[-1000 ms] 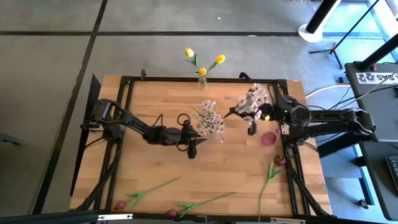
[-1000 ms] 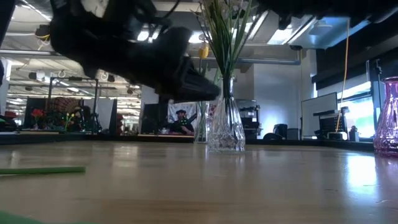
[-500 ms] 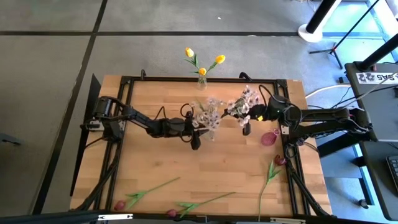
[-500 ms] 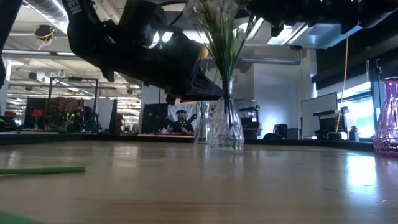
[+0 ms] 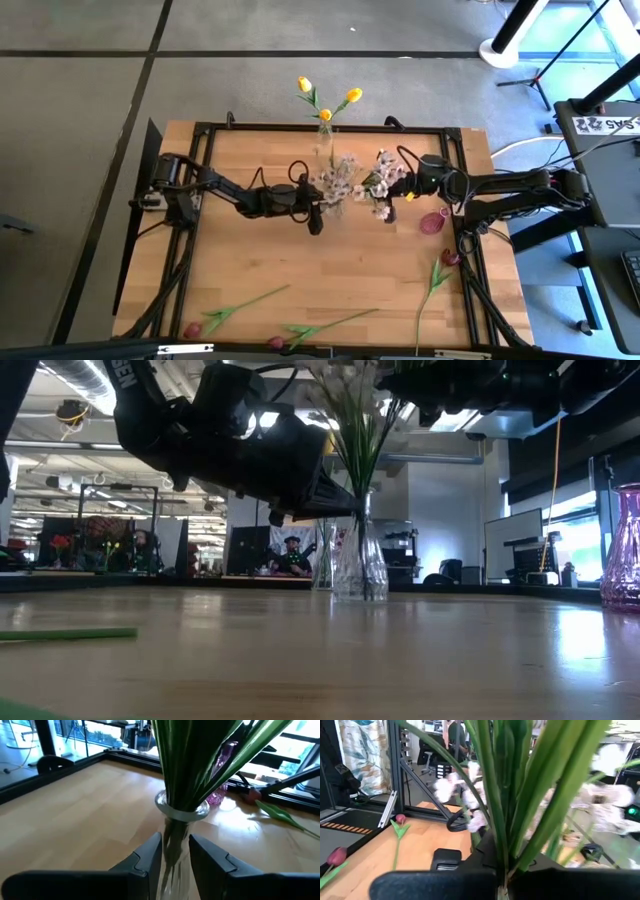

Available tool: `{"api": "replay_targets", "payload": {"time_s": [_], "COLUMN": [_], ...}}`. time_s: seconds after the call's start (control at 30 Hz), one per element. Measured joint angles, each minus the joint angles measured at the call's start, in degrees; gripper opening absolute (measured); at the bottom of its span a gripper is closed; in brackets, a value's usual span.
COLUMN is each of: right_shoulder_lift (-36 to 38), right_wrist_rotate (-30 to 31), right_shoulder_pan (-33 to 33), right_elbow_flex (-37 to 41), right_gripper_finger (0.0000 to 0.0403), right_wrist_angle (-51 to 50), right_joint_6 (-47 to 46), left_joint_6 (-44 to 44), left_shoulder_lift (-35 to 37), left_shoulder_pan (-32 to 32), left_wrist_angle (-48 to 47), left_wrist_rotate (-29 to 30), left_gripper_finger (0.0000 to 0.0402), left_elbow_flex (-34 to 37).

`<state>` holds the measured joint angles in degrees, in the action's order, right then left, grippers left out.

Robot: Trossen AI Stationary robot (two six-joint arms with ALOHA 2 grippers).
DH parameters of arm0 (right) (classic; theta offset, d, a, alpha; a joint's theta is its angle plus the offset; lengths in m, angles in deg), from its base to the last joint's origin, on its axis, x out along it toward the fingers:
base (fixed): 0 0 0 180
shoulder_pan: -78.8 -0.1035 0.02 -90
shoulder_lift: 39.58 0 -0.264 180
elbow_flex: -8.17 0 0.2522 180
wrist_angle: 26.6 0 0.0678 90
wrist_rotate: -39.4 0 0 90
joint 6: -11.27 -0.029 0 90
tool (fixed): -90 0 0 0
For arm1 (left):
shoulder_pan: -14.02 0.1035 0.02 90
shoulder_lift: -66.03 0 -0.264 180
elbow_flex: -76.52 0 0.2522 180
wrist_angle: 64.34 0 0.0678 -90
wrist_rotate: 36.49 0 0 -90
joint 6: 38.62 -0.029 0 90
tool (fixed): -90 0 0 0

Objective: Sort flowers into vase by color
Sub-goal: Put the white flower into the bottom vase

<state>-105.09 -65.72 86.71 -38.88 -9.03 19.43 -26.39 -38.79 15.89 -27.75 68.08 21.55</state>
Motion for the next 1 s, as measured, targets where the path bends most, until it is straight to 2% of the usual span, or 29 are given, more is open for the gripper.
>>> {"api": "replay_targets", "payload": {"time_s": [0.2, 0.6, 0.8, 1.0], "right_shoulder_lift": [-3.29, -5.02, -5.31, -6.23], "right_wrist_rotate": [0.70, 9.08, 6.52, 7.87], "right_shoulder_pan": [-0.04, 0.00, 0.00, 0.00], "right_elbow_flex": [-0.11, 0.06, 0.32, 0.32], "right_gripper_finger": [0.0004, 0.0013, 0.0019, 0.0035], "right_wrist_angle": [0.50, -0.97, -2.88, -3.93], "right_joint_6": [0.27, -0.36, -0.37, -0.37], "left_joint_6": [-0.32, -2.36, -2.78, -2.91], "left_shoulder_lift": [-0.02, 0.49, 1.49, 1.49], "left_shoulder_pan": [0.28, -0.63, -0.85, -0.83], "left_wrist_angle": [0.46, 1.16, 1.44, 1.66], "left_wrist_rotate": [0.32, 1.30, 0.70, 0.89], "left_gripper_finger": [0.0095, 0.0095, 0.0095, 0.0095], "left_elbow_flex": [0.00, 0.00, 0.00, 0.00]}}
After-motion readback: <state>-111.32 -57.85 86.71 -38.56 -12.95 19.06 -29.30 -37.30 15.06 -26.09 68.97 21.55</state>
